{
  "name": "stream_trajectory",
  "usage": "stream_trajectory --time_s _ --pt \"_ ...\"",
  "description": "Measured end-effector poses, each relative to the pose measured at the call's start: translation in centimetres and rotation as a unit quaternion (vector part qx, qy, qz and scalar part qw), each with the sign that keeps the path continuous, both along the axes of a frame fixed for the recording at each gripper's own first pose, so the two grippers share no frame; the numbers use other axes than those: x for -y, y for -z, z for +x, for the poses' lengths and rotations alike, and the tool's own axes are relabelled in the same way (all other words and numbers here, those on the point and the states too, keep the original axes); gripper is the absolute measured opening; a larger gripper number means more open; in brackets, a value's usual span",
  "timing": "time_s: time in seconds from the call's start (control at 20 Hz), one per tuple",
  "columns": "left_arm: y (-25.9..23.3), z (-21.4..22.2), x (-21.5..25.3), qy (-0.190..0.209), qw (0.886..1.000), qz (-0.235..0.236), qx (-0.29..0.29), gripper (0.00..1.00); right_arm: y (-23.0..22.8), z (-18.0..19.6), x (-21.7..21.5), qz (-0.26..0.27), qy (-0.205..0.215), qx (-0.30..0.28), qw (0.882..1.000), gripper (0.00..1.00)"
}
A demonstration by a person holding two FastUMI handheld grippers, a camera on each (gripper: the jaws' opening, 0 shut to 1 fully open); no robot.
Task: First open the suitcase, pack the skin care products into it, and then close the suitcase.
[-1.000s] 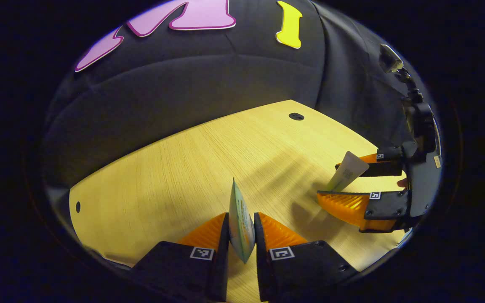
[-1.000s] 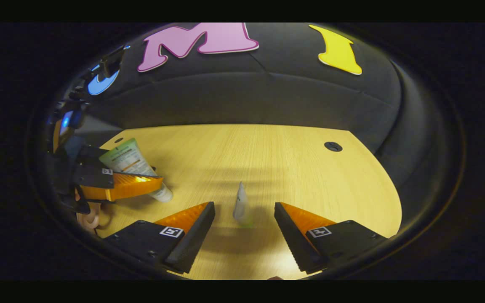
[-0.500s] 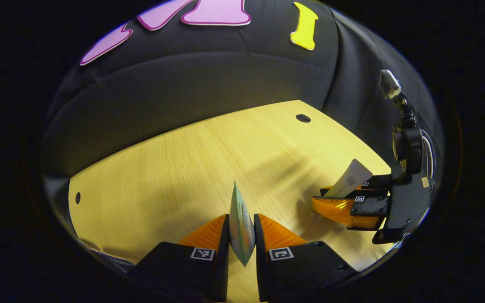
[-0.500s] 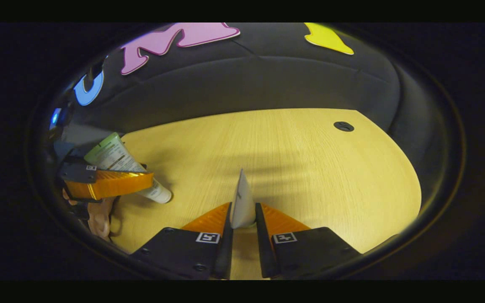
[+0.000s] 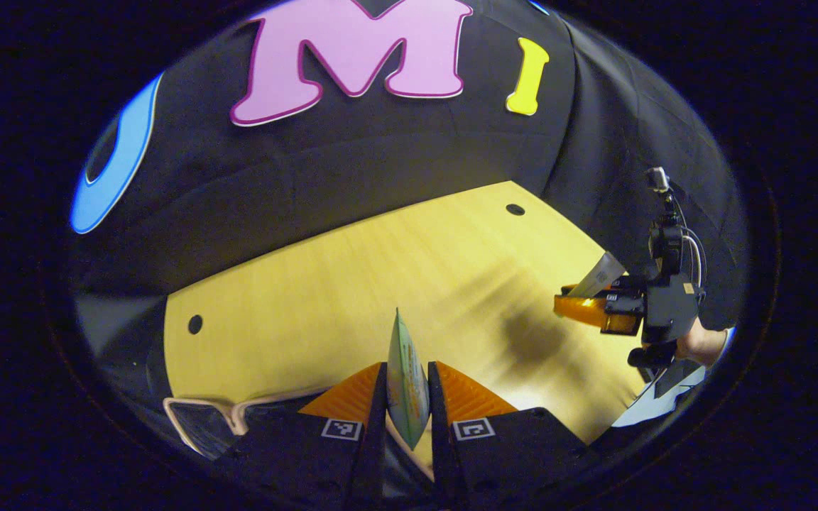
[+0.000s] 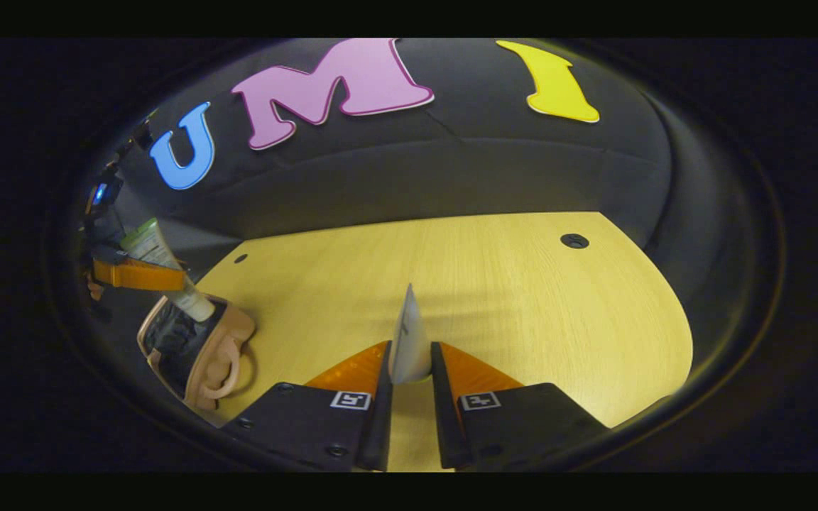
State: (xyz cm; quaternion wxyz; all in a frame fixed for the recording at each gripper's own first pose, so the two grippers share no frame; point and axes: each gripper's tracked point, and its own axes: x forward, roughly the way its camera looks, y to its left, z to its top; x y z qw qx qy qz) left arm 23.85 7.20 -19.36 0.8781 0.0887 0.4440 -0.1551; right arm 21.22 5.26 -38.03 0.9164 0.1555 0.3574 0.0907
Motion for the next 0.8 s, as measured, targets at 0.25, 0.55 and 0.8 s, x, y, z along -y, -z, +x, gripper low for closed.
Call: stream_trajectory --time_s 0.25,0.55,0.8 --pt "4.2 -6.6 -6.5 -0.061 0.987 0.014 -0.15 0.34 -2.3 -1.3 -3.0 0.014 -0.011 0.016 1.0 0.31" --pt "12.2 -14.8 -10.3 -0.066 0.931 -0.004 -0.36 0.34 -5.2 -4.1 -4.7 0.009 -0.024 0.032 0.999 0.3" --pt "16.3 -16.2 -13.8 -0.084 0.901 0.026 -0.425 0.32 -6.7 -6.9 -4.7 -0.008 -0.025 0.037 0.999 0.26"
